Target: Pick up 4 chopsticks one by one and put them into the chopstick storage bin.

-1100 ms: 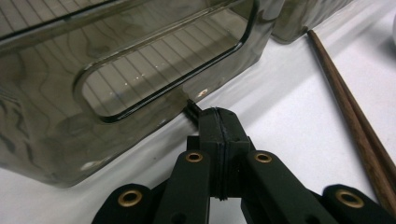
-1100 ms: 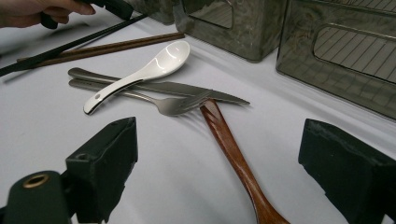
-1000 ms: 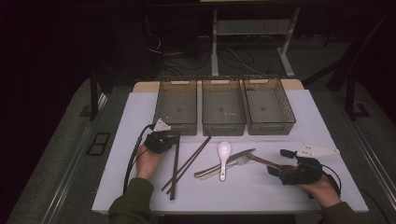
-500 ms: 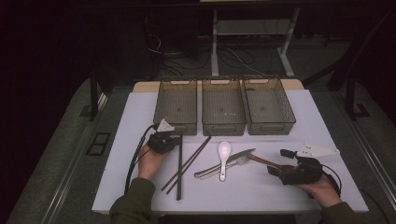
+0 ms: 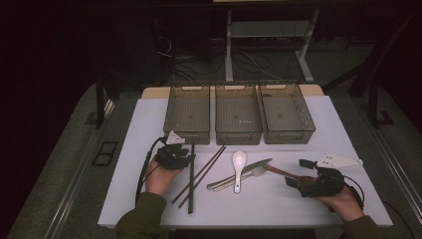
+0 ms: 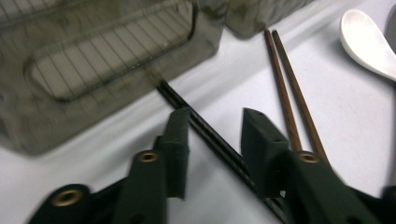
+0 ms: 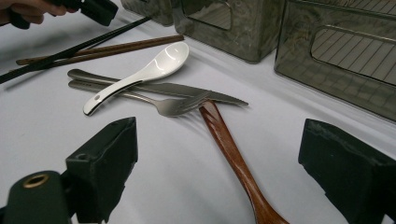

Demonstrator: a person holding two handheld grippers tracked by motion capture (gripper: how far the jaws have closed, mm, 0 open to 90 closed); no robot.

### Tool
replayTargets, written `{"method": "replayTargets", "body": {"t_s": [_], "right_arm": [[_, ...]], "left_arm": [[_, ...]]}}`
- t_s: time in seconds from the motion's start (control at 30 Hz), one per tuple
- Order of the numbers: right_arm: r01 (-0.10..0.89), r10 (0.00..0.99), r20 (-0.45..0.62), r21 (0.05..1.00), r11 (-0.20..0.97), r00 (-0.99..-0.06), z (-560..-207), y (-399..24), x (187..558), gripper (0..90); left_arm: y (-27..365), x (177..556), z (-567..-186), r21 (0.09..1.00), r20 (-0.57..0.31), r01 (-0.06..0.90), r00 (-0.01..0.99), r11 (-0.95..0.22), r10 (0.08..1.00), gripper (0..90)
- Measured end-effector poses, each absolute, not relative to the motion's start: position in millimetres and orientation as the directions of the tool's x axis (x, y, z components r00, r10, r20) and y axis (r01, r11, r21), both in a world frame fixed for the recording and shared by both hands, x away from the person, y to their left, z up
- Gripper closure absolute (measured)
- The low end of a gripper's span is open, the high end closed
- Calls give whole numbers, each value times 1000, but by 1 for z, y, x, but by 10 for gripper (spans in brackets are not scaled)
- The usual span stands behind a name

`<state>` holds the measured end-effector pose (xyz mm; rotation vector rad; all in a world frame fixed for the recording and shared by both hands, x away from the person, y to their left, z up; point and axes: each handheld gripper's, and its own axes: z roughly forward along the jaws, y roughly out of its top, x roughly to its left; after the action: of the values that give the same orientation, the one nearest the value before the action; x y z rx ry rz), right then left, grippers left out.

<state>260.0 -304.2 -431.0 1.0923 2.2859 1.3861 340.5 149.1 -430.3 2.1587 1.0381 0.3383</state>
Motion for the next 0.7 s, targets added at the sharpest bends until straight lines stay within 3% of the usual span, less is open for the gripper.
{"method": "replayTargets", "body": {"t_s": [0.23,0.7], "right_arm": [[469,711,158,843,264,-685,-431,-305,260,115],[468,711,158,844,263,-685,-431,-305,260,115]], "left_arm": [[143,327,-435,656,-72,612,633,-441,771,552],[134,325,-439,624,-20,606,642,-492,766,628]]}}
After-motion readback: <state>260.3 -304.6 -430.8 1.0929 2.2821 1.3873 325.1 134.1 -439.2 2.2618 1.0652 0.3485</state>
